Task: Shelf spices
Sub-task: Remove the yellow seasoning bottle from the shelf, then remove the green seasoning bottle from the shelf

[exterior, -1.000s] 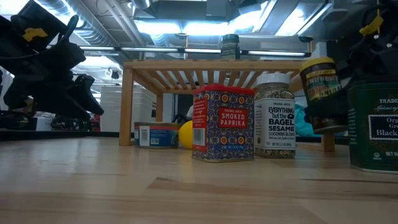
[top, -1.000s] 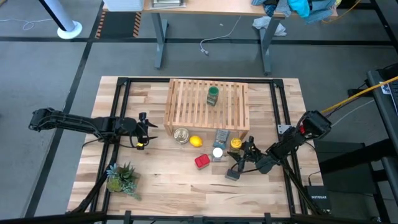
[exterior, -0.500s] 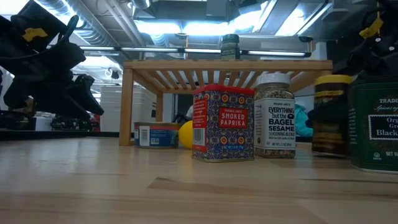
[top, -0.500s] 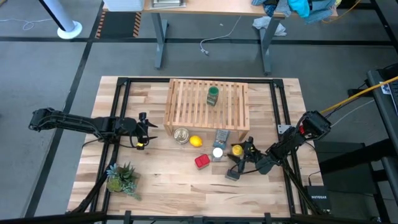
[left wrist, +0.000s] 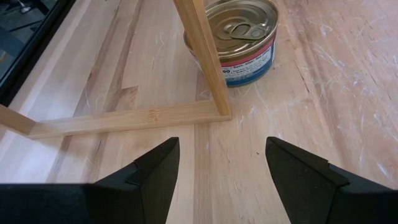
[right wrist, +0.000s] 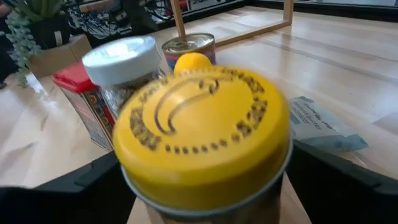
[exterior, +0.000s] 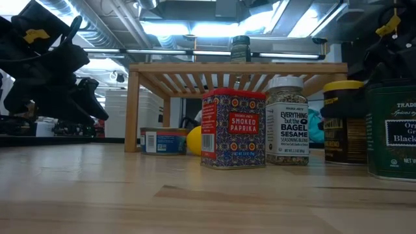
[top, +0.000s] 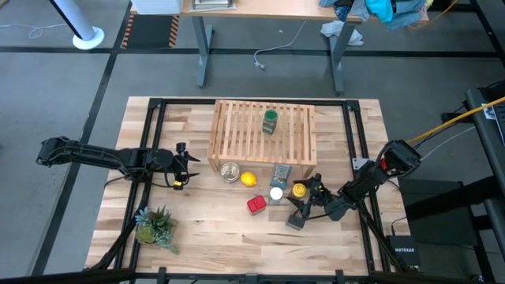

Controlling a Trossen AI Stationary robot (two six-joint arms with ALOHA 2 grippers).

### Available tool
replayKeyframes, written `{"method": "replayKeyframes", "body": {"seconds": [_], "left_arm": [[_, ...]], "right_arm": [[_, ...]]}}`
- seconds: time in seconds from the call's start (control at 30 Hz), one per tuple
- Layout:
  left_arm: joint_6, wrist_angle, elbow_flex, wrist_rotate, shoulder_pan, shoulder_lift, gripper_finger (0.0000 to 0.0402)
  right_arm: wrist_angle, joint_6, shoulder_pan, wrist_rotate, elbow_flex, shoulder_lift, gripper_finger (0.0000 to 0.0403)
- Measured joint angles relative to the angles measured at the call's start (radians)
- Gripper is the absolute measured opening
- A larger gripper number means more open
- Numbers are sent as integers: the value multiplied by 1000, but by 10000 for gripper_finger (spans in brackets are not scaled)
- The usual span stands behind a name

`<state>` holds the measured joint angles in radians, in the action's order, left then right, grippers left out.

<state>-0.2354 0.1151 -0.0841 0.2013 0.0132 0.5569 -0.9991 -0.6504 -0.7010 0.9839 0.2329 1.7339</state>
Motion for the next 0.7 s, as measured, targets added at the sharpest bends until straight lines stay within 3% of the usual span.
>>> {"method": "replayKeyframes", "body": {"seconds": [0.13, 0.7], "left_arm": [[0, 0, 0, 0, 0, 0, 233], [0, 0, 0, 0, 0, 0, 233]], "right_arm": [[-2, 12, 0, 1, 0, -31, 378], [-5, 322, 0, 44, -1, -268, 376]]}}
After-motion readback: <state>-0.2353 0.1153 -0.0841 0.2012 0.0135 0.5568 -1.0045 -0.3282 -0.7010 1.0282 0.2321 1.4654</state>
